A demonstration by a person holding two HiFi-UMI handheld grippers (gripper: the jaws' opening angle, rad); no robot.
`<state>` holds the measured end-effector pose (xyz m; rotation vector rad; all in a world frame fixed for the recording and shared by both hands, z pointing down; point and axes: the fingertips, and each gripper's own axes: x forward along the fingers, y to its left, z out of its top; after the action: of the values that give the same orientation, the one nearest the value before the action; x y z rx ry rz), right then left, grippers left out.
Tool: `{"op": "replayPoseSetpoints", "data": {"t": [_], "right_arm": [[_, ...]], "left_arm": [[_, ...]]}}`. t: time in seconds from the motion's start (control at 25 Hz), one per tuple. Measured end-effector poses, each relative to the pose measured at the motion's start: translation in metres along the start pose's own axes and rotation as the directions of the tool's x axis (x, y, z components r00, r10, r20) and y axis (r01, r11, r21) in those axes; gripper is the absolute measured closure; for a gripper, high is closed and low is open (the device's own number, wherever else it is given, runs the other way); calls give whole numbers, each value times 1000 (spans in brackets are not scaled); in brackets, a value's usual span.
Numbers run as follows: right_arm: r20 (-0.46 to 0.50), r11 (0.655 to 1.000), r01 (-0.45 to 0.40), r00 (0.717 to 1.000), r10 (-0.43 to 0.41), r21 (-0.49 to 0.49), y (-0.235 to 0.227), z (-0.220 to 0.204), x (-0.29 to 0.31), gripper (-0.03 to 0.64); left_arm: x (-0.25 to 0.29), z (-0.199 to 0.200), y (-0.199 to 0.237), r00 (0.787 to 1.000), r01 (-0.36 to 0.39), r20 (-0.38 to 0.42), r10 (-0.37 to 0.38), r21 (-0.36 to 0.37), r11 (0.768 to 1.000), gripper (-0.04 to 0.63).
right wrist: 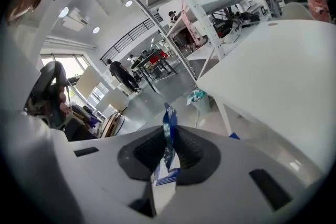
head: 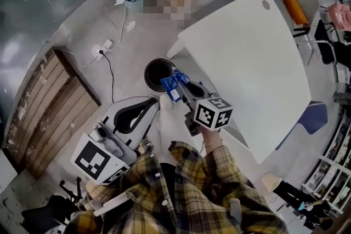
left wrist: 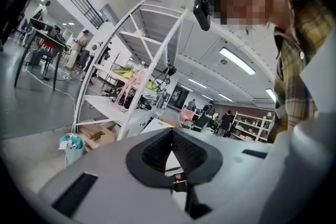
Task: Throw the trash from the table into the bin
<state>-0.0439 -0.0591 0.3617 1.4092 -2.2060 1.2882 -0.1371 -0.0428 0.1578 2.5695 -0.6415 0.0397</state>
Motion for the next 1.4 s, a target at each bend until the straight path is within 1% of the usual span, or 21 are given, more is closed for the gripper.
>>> {"op": "replayPoseSetpoints", "data": {"t": [0.08, 0.16, 0.28, 0.4, 0.64, 0.8, 0.96, 1.08, 1.24, 1.4], "right_arm": [[-42, 1000, -4, 999, 4, 2, -3, -14, 25, 586], [-76, 1000, -5, 997, 7, 26, -12, -28, 46, 586], [-99, 996, 12, 995, -4, 85, -35, -49, 74, 586], [-116, 993, 33, 993, -20, 109, -59, -69, 103, 586], [-164, 994, 82, 984, -69, 75, -116, -116, 160, 586], [-184, 987, 129, 977, -109, 99, -157, -151, 193, 586], [-224, 982, 158, 966, -131, 103, -196, -190, 227, 586], [-250, 982, 161, 959, -132, 99, -220, -225, 252, 586], [-261, 984, 164, 955, -142, 66, -252, -262, 292, 586], [-301, 985, 161, 944, -137, 55, -271, -299, 323, 586]], "left_arm": [[2, -14, 9, 1000, -15, -13, 14, -31, 999, 589], [8, -26, 13, 1000, -16, -20, 15, -58, 998, 589], [17, -46, 24, 999, -23, -29, 20, -95, 995, 589], [25, -70, 42, 998, -41, -43, 36, -108, 993, 589], [37, -134, 84, 996, -57, -69, 48, -135, 989, 589], [39, -183, 113, 994, -72, -91, 58, -157, 985, 589], [37, -225, 142, 991, -110, -95, 95, -164, 980, 589], [35, -259, 155, 987, -139, -98, 123, -175, 975, 589], [34, -307, 171, 983, -149, -136, 126, -180, 972, 589], [25, -347, 184, 977, -164, -166, 133, -192, 968, 589]]}}
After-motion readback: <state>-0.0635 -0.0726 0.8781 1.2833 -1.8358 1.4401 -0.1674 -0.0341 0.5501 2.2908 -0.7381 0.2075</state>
